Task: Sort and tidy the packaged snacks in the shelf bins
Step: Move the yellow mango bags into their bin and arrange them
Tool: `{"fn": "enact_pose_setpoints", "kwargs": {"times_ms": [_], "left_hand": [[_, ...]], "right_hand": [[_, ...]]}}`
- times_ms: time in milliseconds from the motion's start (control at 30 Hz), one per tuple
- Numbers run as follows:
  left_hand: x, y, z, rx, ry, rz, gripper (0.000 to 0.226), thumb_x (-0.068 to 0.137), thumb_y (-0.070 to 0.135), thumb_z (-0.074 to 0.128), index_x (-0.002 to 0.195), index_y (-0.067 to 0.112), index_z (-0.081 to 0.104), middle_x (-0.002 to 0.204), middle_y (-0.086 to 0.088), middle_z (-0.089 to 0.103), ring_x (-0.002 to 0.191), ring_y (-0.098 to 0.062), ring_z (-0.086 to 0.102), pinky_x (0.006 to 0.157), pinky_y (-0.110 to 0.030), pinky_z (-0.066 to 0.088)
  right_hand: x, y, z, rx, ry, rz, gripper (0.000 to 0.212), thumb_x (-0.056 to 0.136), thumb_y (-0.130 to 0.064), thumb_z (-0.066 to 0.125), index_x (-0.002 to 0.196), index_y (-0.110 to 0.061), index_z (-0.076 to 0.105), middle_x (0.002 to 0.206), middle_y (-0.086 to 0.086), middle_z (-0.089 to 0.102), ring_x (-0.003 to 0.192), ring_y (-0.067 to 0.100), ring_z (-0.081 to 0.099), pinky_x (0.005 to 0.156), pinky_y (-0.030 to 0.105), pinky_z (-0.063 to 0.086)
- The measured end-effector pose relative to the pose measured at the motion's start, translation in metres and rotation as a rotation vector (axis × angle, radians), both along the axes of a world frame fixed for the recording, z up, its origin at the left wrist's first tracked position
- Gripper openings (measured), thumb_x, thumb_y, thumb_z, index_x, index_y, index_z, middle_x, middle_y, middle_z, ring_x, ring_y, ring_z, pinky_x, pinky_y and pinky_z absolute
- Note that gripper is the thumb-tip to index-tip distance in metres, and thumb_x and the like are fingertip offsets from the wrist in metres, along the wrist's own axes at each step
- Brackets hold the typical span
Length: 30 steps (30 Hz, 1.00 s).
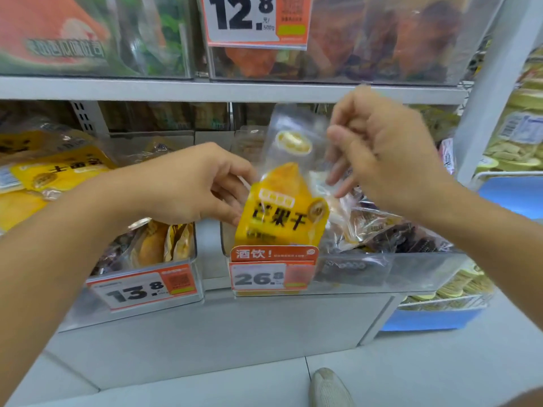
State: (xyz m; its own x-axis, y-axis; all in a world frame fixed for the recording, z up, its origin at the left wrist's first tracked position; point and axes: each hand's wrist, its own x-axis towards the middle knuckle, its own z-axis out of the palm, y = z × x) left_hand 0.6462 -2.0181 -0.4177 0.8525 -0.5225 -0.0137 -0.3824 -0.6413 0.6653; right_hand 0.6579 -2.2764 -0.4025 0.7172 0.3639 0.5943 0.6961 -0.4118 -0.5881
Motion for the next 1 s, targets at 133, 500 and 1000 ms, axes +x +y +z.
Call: {"fn": "enact_pose_setpoints", "kwargs": {"times_ms": [133, 500, 1000], "left_hand": [[0.000, 0.001, -0.004, -0.091, -0.028, 0.032, 0.052, 0.070, 0.008, 0.085, 0.113, 0.032, 0.069, 0.093, 0.000, 0.073, 0.084, -0.020, 0.071, 0.086, -0.033, 0.058], [-0.009, -0.012, -0.005, 0.097, -0.299, 0.097, 0.051, 0.077, 0.012, 0.084, 0.088, 0.052, 0.054, 0.083, 0.027, 0.068, 0.080, -0.003, 0.066, 0.068, -0.010, 0.046], [-0.005, -0.014, 0.006, 0.393, -0.410, 0.075, 0.027, 0.089, 0.026, 0.074, 0.072, 0.041, 0.058, 0.068, 0.019, 0.064, 0.069, 0.000, 0.058, 0.062, -0.020, 0.041]], "right_hand": [[0.000, -0.012, 0.001, -0.016, -0.296, -0.060, 0.005, 0.101, -0.006, 0.051, 0.098, -0.009, 0.049, 0.070, 0.004, 0.063, 0.055, 0.010, 0.068, 0.041, 0.036, 0.052], [-0.012, -0.010, -0.001, -0.342, -0.194, 0.161, 0.016, 0.083, -0.017, 0.081, 0.090, -0.018, 0.066, 0.062, -0.009, 0.061, 0.057, 0.004, 0.061, 0.059, 0.011, 0.044], [0.006, -0.025, -0.003, -0.422, 0.186, 0.160, 0.014, 0.086, -0.012, 0.077, 0.077, -0.018, 0.067, 0.066, -0.008, 0.068, 0.055, 0.015, 0.069, 0.052, 0.035, 0.060]]}}
